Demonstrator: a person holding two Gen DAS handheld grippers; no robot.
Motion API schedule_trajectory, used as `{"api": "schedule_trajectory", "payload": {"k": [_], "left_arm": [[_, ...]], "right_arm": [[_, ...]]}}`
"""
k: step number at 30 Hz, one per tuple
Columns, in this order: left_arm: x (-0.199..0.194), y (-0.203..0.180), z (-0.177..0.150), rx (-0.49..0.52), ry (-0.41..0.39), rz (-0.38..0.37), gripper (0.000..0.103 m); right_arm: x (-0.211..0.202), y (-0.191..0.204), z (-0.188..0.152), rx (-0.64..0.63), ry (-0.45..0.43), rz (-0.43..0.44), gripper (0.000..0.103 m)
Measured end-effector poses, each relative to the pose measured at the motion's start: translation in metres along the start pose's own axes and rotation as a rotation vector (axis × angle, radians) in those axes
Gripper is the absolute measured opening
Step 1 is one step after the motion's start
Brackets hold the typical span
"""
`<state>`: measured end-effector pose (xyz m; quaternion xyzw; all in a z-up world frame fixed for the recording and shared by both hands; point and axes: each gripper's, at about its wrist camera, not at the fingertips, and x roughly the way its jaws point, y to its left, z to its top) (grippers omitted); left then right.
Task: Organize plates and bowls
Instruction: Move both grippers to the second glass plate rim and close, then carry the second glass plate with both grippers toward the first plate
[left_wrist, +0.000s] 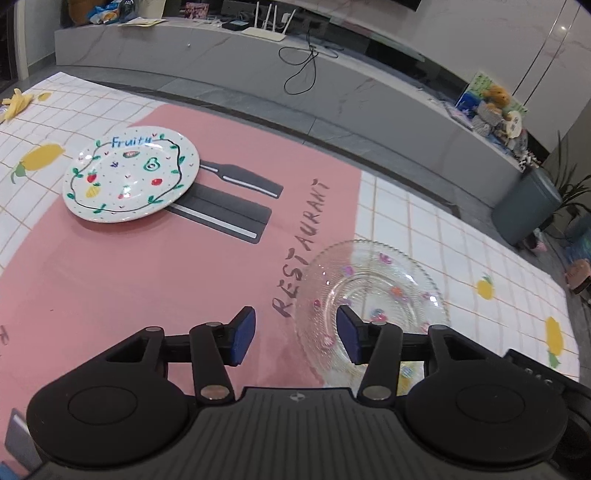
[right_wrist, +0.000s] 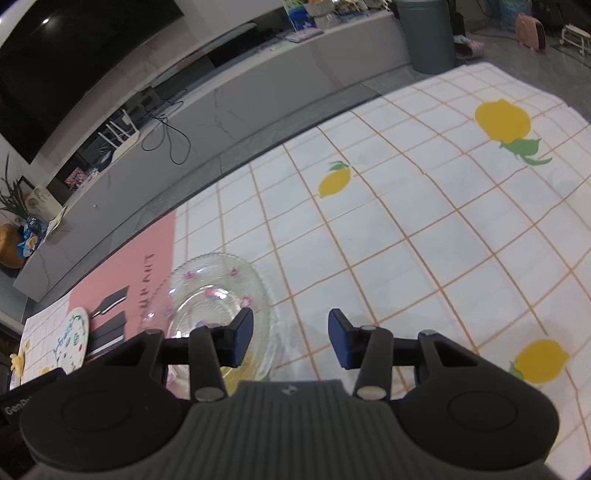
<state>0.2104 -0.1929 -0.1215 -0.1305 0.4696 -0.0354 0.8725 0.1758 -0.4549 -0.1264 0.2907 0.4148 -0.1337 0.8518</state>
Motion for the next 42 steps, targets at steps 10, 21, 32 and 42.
{"api": "schedule_trajectory", "payload": {"k": [10, 21, 32, 42], "left_arm": [[0.026, 0.004, 0.0, -0.01, -0.005, -0.022, 0.061], [0.032, 0.004, 0.002, 0.032, -0.039, -0.055, 0.037], [0.033, 0.012, 0.002, -0.021, -0.048, -0.085, 0.032], [0.029, 0.011, -0.001, -0.066, -0.022, -0.113, 0.014]], "right_arm": [[0.02, -0.012, 0.014, 0.036, 0.002, 0.044, 0.044], [0.032, -0.008, 0.011, 0.04, 0.046, 0.153, 0.022], [0.037, -0.013, 0.01, 0.11, 0.095, 0.191, 0.008], [0.035, -0.015, 0.011, 0.138, 0.103, 0.183, 0.006]]}}
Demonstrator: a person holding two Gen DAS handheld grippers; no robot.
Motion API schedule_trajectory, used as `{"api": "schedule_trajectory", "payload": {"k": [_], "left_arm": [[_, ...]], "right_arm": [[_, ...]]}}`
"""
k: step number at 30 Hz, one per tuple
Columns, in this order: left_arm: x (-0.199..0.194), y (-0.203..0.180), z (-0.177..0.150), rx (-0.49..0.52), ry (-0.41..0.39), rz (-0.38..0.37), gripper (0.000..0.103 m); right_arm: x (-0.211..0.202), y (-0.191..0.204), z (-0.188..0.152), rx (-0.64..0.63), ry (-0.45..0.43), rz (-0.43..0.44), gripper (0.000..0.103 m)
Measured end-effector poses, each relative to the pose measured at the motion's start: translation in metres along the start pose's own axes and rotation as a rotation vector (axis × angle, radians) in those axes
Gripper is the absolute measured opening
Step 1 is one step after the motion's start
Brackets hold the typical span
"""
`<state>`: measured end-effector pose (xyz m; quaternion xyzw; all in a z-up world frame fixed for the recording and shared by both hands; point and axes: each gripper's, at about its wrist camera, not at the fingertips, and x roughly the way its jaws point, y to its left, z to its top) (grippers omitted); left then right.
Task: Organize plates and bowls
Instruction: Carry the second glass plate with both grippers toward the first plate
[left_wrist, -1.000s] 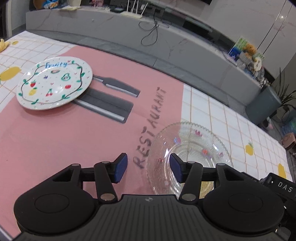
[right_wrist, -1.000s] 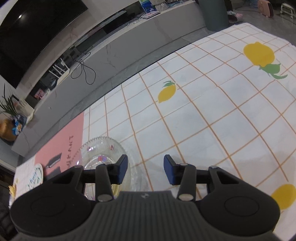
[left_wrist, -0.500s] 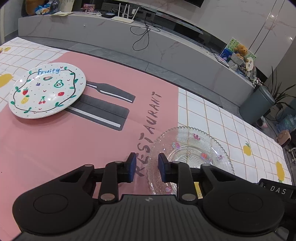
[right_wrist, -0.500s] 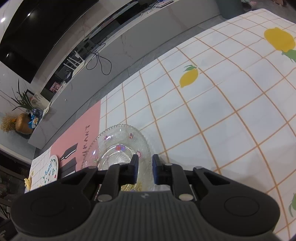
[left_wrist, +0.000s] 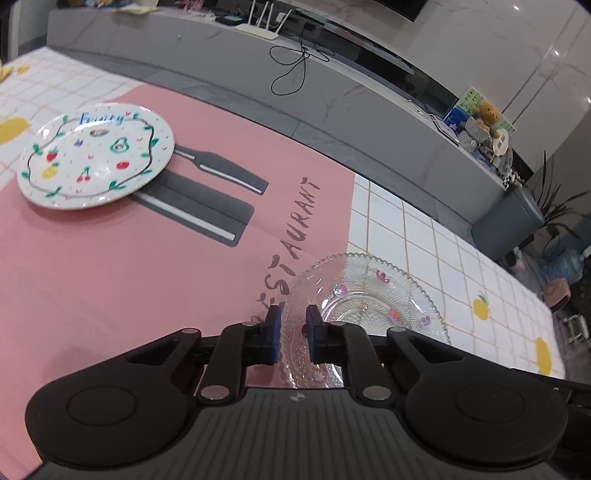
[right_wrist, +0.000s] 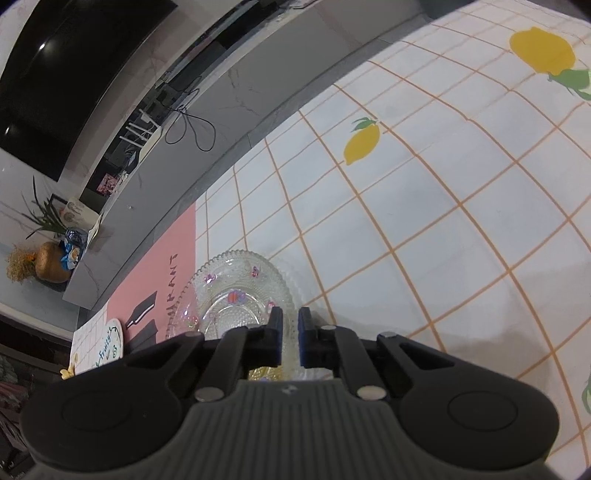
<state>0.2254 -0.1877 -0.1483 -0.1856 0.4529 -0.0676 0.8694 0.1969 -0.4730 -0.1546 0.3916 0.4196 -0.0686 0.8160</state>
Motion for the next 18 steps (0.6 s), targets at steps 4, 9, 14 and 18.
{"api": "schedule_trajectory", "payload": {"k": [4, 9, 14, 18], "left_arm": [[-0.006, -0.003, 0.0, 0.013, -0.012, 0.005, 0.014], [-0.018, 0.001, 0.0, -0.029, -0.016, -0.009, 0.014], [-0.038, 0.002, -0.002, -0.042, -0.029, -0.017, 0.014], [-0.057, 0.004, -0.003, -0.047, -0.042, -0.021, 0.014]], "right_arm": [[-0.005, 0.002, 0.003, 0.001, 0.004, 0.003, 0.004], [-0.016, 0.004, 0.002, 0.013, 0.013, 0.025, 0.003], [-0.03, 0.006, -0.005, 0.019, 0.029, 0.038, 0.004], [-0.047, 0.01, -0.012, 0.025, 0.029, 0.06, 0.004]]}}
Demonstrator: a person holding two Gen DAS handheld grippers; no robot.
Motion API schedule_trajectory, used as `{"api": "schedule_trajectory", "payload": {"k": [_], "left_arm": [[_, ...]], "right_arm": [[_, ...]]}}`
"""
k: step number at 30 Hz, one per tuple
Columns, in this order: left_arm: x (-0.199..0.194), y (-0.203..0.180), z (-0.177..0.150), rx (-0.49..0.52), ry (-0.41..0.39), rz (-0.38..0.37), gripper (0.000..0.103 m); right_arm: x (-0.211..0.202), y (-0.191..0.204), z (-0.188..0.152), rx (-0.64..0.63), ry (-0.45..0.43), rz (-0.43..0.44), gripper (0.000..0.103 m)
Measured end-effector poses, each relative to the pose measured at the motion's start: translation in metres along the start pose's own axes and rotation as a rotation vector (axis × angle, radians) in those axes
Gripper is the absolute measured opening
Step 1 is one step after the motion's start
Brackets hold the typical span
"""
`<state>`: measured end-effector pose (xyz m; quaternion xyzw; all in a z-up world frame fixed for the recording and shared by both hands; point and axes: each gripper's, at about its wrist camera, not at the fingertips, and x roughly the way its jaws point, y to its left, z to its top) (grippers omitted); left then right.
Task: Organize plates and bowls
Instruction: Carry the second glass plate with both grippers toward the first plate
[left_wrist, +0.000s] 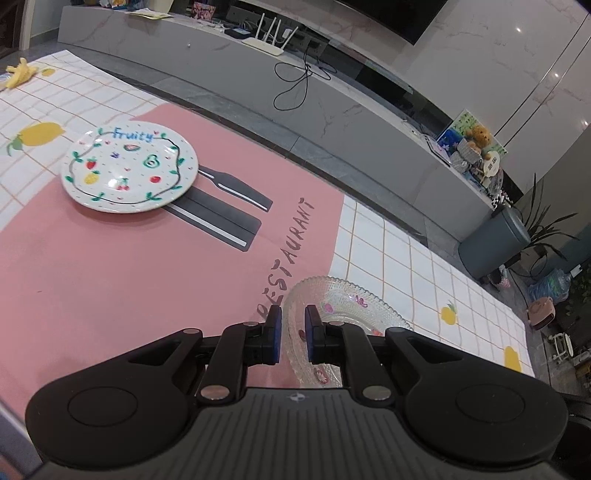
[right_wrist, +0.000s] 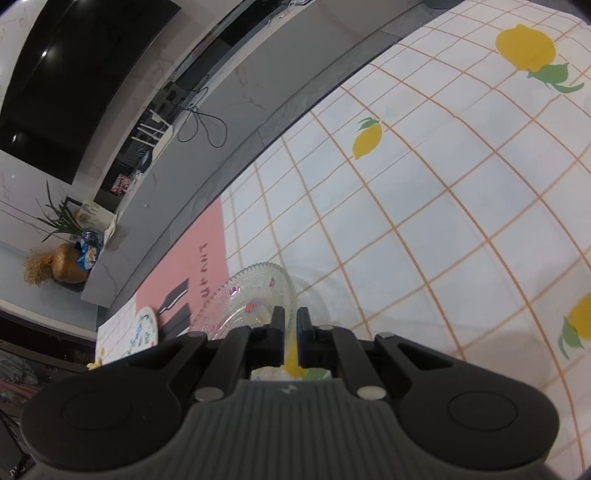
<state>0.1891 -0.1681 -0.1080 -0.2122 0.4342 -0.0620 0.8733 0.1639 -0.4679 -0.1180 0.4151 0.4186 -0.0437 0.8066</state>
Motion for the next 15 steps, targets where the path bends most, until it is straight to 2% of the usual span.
{"api": "schedule_trajectory", "payload": {"k": [6, 10, 15], "left_arm": [[-0.038, 0.004, -0.005, 0.006, -0.025, -0.017, 0.014], [-0.062, 0.008, -0.017, 0.026, -0.016, -0.036, 0.014], [-0.089, 0.013, -0.041, 0.063, 0.004, -0.052, 0.014]], "right_arm": [[-0.032, 0.004, -0.024, -0.001, -0.013, 0.045, 0.004], [-0.056, -0.007, -0.053, 0.04, -0.015, 0.077, 0.004], [-0.076, -0.027, -0.093, 0.089, 0.005, 0.077, 0.005]]}}
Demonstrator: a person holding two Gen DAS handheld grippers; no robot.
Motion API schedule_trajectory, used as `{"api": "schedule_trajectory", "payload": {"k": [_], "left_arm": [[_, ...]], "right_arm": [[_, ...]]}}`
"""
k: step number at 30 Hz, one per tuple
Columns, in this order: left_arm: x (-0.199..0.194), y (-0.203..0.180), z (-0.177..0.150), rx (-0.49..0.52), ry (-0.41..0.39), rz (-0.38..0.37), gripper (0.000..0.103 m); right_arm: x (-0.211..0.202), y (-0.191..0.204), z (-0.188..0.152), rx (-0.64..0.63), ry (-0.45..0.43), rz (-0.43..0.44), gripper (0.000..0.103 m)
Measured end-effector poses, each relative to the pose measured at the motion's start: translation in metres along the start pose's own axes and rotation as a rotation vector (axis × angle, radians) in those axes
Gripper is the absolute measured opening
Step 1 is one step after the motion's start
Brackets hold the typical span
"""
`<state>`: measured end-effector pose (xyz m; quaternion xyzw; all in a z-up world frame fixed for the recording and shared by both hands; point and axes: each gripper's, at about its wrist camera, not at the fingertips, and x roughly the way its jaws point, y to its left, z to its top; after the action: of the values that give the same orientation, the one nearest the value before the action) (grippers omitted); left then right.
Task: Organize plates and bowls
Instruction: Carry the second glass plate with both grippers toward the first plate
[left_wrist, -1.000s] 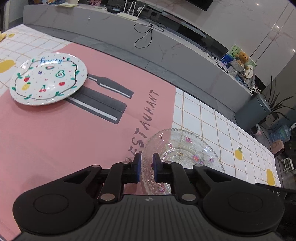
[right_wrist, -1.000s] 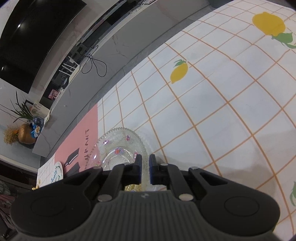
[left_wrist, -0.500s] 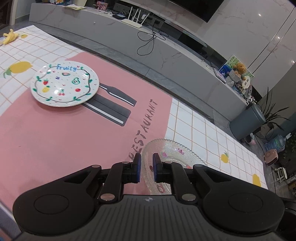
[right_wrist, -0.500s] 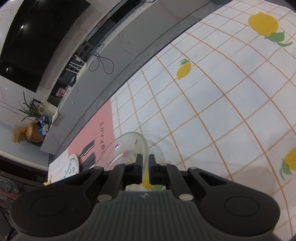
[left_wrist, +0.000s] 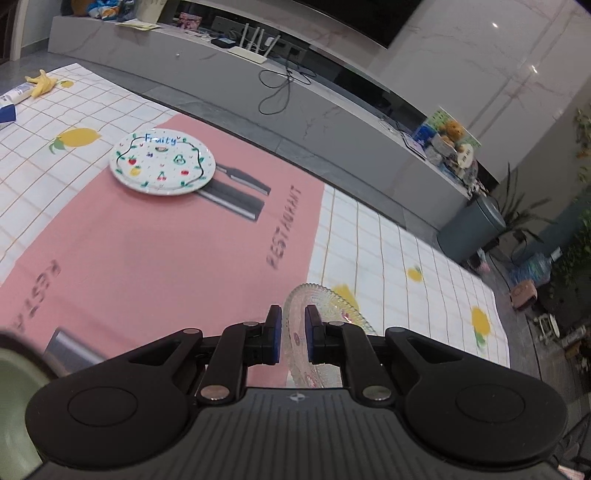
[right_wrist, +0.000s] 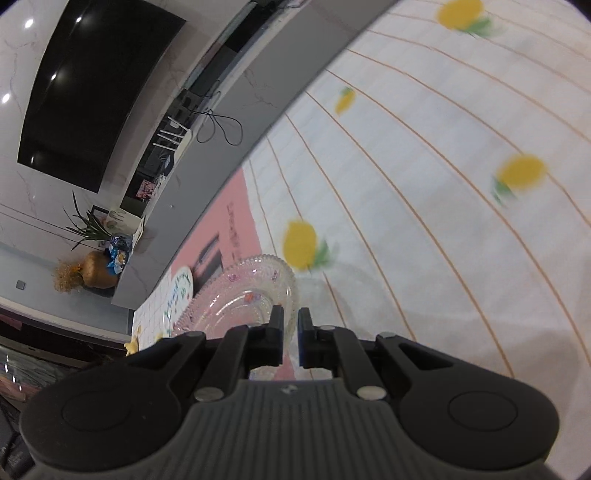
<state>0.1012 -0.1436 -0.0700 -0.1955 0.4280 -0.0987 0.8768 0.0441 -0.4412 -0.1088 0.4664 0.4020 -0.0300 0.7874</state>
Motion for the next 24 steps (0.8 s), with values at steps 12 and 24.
{"api": "schedule_trajectory", "payload": {"k": [12, 24], "left_arm": [[-0.035, 0.026, -0.053, 0.012, 0.072, -0.03, 0.014], [-0.041, 0.039, -0.083, 0.085, 0.099, -0.049, 0.014]], "right_arm": [[-0.043, -0.013, -0.053, -0.066, 0.004, -0.078, 0.005], [-0.05, -0.011, -0.082, -0.184, -0.019, -0.175, 0.006]]}}
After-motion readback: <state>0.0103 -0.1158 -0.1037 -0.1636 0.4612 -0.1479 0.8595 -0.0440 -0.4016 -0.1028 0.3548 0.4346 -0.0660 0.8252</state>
